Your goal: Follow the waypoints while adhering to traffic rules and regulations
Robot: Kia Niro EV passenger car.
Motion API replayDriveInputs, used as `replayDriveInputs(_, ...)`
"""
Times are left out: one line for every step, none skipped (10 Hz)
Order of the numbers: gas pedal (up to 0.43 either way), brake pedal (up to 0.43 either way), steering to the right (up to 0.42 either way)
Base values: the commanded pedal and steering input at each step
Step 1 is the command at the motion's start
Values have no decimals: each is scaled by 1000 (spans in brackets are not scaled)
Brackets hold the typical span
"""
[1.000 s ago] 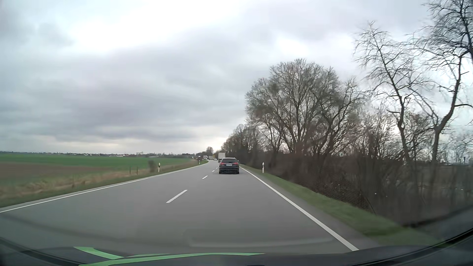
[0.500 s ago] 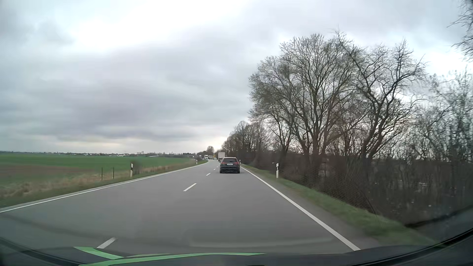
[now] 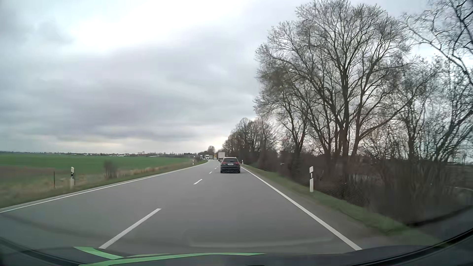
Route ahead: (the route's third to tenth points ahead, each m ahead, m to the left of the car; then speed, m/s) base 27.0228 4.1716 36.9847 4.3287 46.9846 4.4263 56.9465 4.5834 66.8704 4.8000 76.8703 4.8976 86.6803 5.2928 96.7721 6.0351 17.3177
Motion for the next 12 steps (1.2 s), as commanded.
replayDriveInputs(189, 0, -2)
replayDriveInputs(189, 0, -2)
replayDriveInputs(189, 0, -2)
replayDriveInputs(189, 0, -2)
replayDriveInputs(189, 0, -2)
replayDriveInputs(189, 0, -2)
replayDriveInputs(189, 0, -2)
replayDriveInputs(189, 0, -2)
replayDriveInputs(189, 0, -2)
replayDriveInputs(189, 0, -2)
replayDriveInputs(189, 0, -2)
replayDriveInputs(189, 0, -2)
